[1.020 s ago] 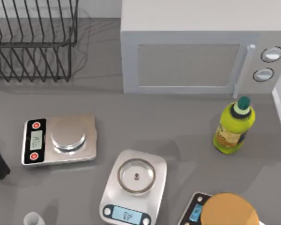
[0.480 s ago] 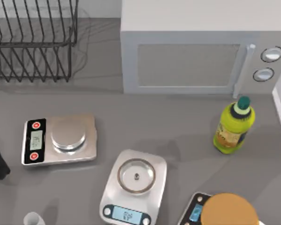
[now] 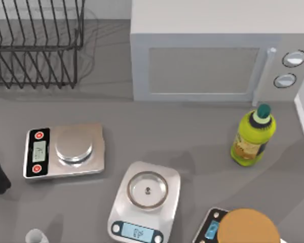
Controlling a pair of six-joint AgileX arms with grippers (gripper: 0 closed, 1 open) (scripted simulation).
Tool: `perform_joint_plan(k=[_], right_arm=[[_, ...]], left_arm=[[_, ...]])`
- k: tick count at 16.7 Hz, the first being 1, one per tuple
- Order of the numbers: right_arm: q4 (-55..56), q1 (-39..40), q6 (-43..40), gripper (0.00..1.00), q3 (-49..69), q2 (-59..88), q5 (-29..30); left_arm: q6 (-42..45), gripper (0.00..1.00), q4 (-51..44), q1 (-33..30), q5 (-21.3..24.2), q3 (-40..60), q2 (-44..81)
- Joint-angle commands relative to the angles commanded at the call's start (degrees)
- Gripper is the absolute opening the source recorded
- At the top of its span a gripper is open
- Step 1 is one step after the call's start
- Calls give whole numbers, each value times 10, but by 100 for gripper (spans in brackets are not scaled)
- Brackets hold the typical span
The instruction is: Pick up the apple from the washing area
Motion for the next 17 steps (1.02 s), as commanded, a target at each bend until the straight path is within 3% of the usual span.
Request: perform_joint_plan(k=[2, 15, 17], right_arm=[[0, 0, 0, 100, 0, 0, 0], [0, 0, 0, 2, 0, 0, 0], [0, 0, 0, 0, 0, 0, 0]], left_arm=[[0, 100, 0, 0, 0, 0, 0], [0, 100, 0, 0, 0, 0, 0], [0, 100, 0, 0, 0, 0, 0]])
